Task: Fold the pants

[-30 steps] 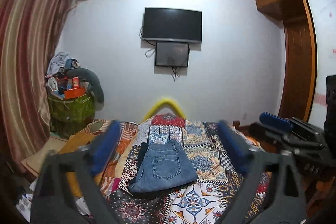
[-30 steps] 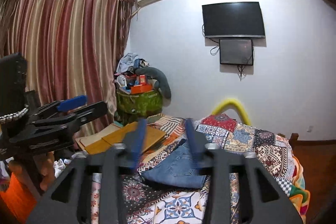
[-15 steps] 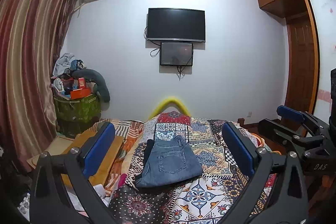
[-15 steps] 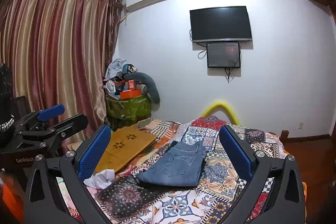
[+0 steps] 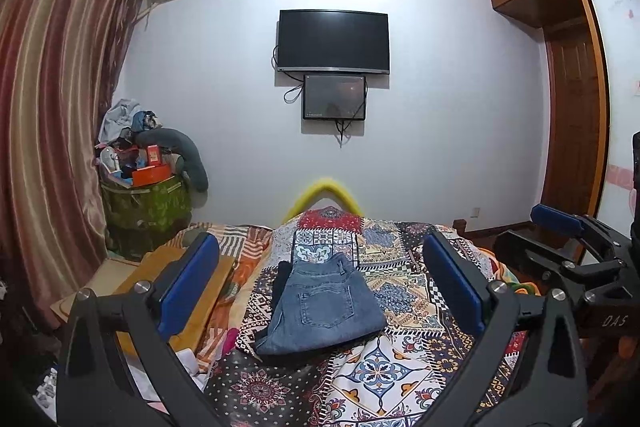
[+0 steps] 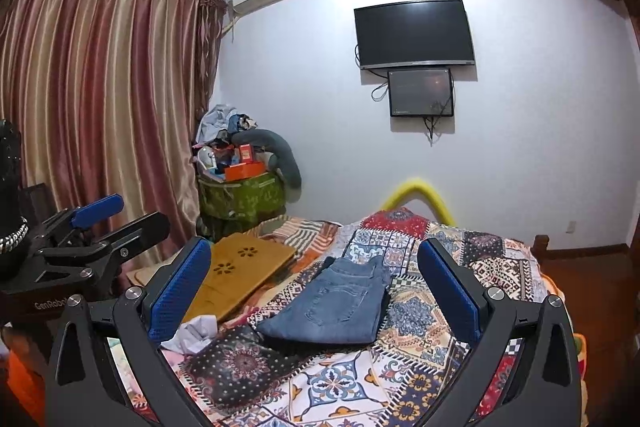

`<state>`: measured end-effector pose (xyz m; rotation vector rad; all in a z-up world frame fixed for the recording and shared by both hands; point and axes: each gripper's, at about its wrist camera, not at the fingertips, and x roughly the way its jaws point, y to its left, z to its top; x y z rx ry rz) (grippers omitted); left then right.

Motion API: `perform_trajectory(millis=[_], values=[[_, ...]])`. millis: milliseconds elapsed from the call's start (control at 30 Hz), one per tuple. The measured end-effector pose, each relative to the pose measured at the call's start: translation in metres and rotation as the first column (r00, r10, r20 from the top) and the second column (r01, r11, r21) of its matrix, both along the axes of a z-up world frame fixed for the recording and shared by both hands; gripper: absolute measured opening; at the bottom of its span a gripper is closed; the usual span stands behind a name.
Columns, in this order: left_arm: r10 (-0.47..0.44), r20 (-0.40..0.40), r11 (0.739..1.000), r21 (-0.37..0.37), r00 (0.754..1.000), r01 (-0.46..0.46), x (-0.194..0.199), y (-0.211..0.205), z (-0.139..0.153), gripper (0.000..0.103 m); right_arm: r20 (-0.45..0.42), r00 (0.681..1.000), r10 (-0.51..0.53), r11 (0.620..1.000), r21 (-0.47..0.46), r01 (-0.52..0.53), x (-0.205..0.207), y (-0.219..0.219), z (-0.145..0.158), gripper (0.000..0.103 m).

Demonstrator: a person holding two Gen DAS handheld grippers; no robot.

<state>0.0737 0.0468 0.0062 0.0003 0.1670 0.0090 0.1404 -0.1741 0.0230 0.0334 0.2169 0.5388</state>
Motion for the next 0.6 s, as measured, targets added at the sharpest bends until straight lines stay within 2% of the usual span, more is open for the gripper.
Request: perform_trajectory(millis=[600], values=[[-0.036, -0.019, 0.999, -0.004, 0.999, 0.036, 0.007, 0.001, -0.004, 0.103, -0.018, 1.000, -0.025, 1.000, 0.011, 0.025, -0.002, -0.011, 0.003, 0.103]])
